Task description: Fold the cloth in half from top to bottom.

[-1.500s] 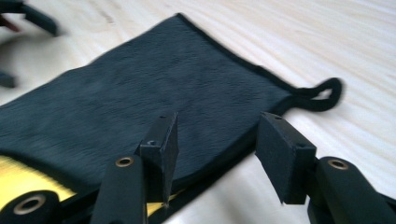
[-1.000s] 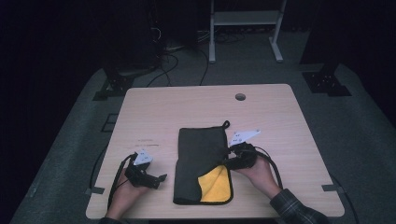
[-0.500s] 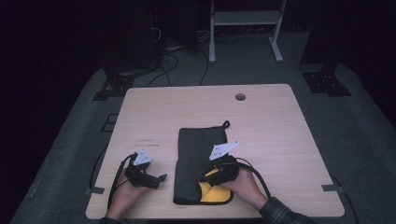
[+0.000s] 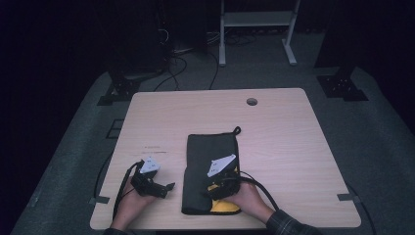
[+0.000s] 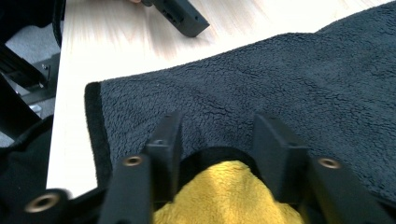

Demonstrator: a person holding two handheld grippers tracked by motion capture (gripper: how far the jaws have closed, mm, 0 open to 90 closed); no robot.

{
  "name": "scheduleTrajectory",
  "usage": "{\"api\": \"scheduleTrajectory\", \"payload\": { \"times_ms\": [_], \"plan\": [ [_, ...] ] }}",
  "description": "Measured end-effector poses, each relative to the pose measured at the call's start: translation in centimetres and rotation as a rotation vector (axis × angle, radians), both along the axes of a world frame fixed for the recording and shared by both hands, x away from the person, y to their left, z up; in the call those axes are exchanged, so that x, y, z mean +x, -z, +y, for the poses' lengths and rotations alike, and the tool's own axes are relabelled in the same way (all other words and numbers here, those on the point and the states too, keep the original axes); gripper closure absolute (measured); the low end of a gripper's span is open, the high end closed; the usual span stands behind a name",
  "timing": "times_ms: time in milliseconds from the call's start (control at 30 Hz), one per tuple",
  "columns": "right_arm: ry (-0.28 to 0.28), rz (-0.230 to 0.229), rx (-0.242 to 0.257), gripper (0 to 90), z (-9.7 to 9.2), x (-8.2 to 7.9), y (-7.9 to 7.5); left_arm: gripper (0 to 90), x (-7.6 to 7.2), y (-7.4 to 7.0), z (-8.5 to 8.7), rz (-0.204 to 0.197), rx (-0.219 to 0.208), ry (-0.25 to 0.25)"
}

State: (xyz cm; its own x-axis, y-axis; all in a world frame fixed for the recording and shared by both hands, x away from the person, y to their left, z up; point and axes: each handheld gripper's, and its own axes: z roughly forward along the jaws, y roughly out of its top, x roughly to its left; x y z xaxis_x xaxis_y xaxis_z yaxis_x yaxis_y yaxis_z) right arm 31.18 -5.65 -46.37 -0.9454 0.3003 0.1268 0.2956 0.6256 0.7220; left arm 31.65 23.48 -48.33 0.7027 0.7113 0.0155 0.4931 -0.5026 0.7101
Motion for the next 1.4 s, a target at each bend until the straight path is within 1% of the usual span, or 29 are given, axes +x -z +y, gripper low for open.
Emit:
{"api": "scheduleTrajectory", "payload": {
  "times_ms": [67,167,233,267,333,467,533,633,767,800,833,933,967,1000,1067,1133,1200,1300,1400],
  "plan": [
    [-0.01,-0.01,-0.01,56.0,-0.1,0.0,0.0,0.0,0.0,0.0,0.0,0.0,0.0,0.0],
    [-0.004,0.006,-0.024,56.1,-0.4,-0.3,0.0,0.0,0.0,0.0,0.0,0.0,0.0,0.0],
    [-0.004,0.002,-0.042,56.0,-0.8,-0.5,-0.1,0.0,0.0,0.0,0.0,0.0,0.0,0.0],
    [-0.01,-0.01,-0.049,56.1,-1.1,-0.6,-0.1,0.0,0.0,0.0,0.0,0.0,0.0,0.0],
    [-0.004,-0.016,-0.075,56.0,-1.7,-0.9,-0.3,0.0,0.0,0.0,0.0,-0.001,0.001,0.0],
    [0.014,-0.027,-0.101,56.4,-3.1,-1.5,-0.2,0.0,0.0,0.0,0.0,-0.002,0.002,0.001],
    [0.029,-0.018,-0.102,57.3,-3.8,-1.9,-0.3,0.0,0.0,0.0,0.0,-0.003,0.003,0.001],
    [0.042,-0.02,-0.114,57.3,-4.7,-2.4,-0.5,0.0,-0.1,0.0,0.0,-0.004,0.002,0.001],
    [0.057,-0.017,-0.116,57.2,-5.9,-3.2,-0.6,0.0,-0.1,0.0,0.0,-0.005,-0.001,-0.002],
    [0.066,-0.007,-0.12,56.8,-6.3,-3.5,-0.6,0.0,-0.1,0.0,0.0,-0.005,-0.002,-0.002],
    [0.064,-0.011,-0.12,56.8,-6.6,-3.6,-0.6,0.0,-0.1,0.0,0.0,-0.005,-0.002,-0.002],
    [0.079,-0.019,-0.132,56.5,-7.6,-4.4,-0.7,0.0,-0.1,0.0,0.0,-0.004,-0.003,-0.004],
    [0.085,-0.022,-0.13,56.3,-7.9,-4.6,-0.7,0.0,-0.1,0.0,0.0,-0.005,-0.004,-0.005],
    [0.089,-0.019,-0.12,55.7,-8.4,-4.8,-0.9,0.0,-0.1,0.0,0.0,-0.005,-0.004,-0.005],
    [0.103,-0.028,-0.1,55.7,-9.3,-5.2,-1.3,0.0,-0.1,0.0,0.0,-0.005,-0.004,-0.005],
    [0.12,-0.044,-0.059,55.7,-10.4,-5.5,-1.9,0.0,-0.1,0.0,0.0,-0.005,-0.004,-0.005],
    [0.139,-0.052,-0.028,57.4,-11.0,-5.3,-2.3,0.0,-0.1,0.0,0.0,-0.005,-0.004,-0.005],
    [0.15,-0.063,0.015,60.6,-10.8,-4.5,-2.6,0.0,-0.1,0.0,0.0,-0.004,-0.005,-0.006],
    [0.139,-0.061,0.027,63.5,-9.8,-3.1,-2.4,0.0,-0.1,0.0,0.0,-0.005,-0.004,-0.005]
  ]
}}
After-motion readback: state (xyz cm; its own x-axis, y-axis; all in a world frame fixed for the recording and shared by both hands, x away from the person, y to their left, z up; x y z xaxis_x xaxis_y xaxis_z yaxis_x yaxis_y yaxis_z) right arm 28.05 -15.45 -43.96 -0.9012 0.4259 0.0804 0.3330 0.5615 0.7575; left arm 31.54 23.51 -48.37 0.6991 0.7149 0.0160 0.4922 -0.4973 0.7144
